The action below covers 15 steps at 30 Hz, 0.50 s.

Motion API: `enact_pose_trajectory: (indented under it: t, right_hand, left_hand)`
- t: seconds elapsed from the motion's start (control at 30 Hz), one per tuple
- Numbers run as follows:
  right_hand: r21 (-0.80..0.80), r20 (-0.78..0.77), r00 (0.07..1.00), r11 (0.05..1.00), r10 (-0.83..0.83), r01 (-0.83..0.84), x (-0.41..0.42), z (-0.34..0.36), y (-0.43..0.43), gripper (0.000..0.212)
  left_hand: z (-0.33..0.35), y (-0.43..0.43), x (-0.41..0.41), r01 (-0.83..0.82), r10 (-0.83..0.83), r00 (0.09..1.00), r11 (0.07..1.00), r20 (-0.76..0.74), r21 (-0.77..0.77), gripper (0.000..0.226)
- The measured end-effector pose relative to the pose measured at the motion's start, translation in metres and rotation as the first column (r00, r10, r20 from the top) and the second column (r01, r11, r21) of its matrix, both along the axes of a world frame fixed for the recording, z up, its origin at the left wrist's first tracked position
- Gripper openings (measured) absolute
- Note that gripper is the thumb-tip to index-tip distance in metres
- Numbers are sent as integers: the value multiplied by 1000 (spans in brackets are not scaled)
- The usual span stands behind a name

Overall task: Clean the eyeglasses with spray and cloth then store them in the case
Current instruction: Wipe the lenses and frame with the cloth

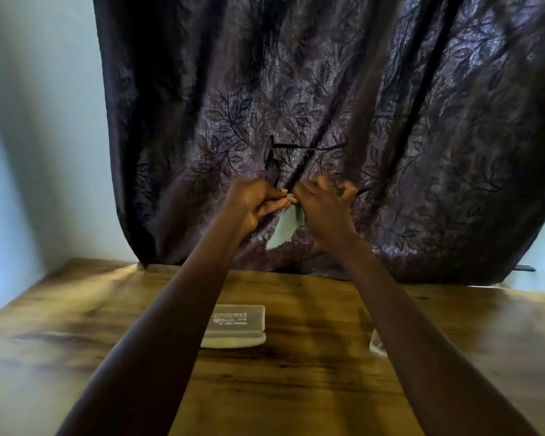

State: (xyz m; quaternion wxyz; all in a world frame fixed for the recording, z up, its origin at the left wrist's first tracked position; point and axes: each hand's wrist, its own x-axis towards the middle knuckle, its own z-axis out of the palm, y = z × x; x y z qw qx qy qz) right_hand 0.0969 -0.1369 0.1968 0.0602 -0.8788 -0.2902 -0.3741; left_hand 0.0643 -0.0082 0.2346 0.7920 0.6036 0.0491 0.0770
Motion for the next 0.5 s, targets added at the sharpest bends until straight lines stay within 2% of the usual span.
enact_pose_trajectory:
  t: [0.1,0.27,0.33,0.5]
  right_hand:
    - [-69,-11,1000,997,-28,27,5,-4,-18,32]
    - [4,-15,997,997,-81,81,3,-13,-54,25]
    - [29,-32,995,995,-92,93,-2,-16,-54,24]
    - [-34,-80,994,997,-79,76,-20,-32,-24,23]
  left_hand:
    - [-3,15,-5,-6,6,1000,1000,-24,10,14]
    - [-11,36,-10,-26,27,999,999,-46,27,12]
    - [-16,33,-10,-30,32,997,999,-67,31,13]
    - [-32,9,-10,2,-1,997,1000,-71,17,11]
